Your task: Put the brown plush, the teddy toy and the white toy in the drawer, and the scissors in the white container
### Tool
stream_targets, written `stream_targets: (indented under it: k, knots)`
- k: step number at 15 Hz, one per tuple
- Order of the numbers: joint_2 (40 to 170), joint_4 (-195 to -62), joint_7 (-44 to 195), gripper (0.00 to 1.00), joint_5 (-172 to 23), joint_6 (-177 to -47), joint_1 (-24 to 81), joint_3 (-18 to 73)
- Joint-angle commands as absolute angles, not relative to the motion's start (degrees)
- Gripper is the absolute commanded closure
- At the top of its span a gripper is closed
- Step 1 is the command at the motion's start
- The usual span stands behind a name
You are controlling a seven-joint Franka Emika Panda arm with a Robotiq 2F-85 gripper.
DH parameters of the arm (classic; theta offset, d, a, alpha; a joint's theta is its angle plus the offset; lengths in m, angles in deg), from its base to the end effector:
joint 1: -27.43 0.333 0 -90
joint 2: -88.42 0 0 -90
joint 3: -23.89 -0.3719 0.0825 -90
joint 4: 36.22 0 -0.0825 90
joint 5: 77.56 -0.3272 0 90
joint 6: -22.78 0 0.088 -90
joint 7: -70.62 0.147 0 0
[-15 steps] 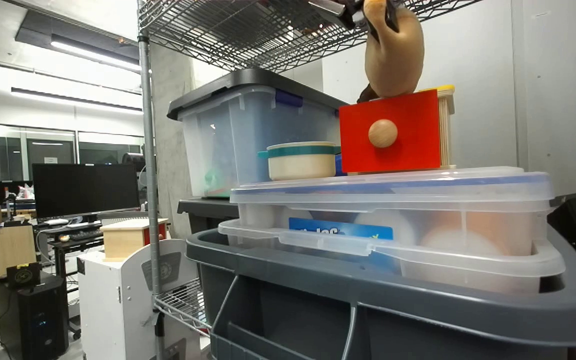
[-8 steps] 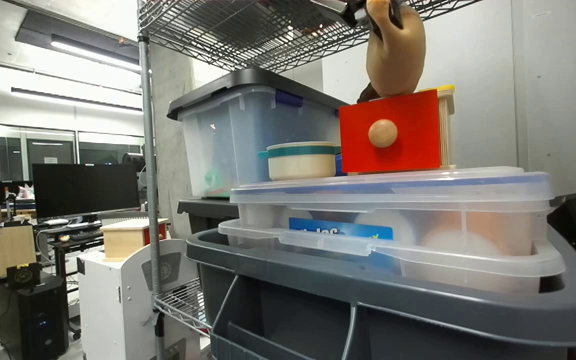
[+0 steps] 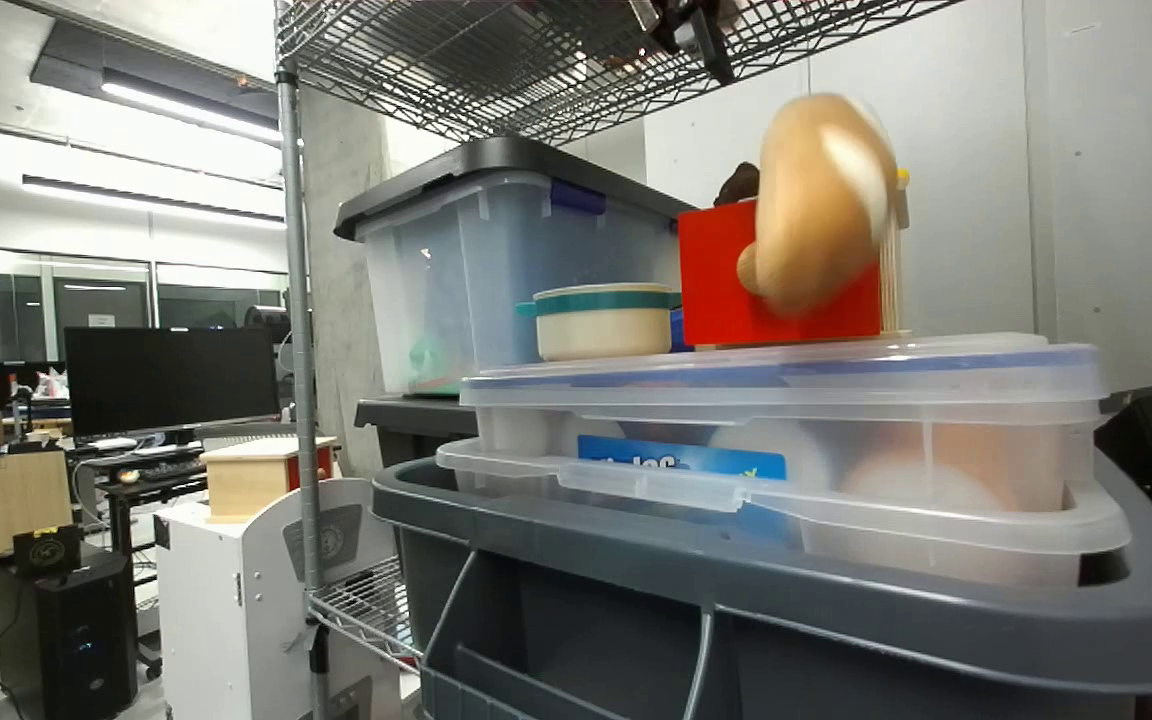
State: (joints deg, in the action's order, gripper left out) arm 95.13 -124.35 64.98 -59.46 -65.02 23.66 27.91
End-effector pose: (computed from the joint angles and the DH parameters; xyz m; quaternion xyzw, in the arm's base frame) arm 0.5174 -0.1155 0.5986 0.9849 -0.0149 -0.0789 0.1531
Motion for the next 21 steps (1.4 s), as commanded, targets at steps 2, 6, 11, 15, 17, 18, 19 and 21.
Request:
stream_targets:
  k: [2,6,11,15,17,18,19,21]
  knots:
    - [96.2,-121.5,65.3,0.0,-58.0,-64.0,24.0,27.8]
    - [96.1,-120.9,65.3,0.0,-57.9,-63.9,24.0,27.8]
    - [95.7,-120.6,65.3,0.0,-57.6,-64.1,23.9,27.8]
    - [94.6,-121.6,65.5,0.0,-57.9,-65.5,23.9,27.8]
    - [94.2,-122.1,65.7,0.0,-58.3,-66.7,23.8,27.8]
    - [94.0,-122.3,65.8,0.0,-58.5,-67.7,23.8,27.8]
    - [93.8,-122.5,65.9,0.0,-58.6,-68.6,23.8,27.8]
    - [93.6,-122.6,65.9,0.0,-58.8,-70.2,23.8,27.8]
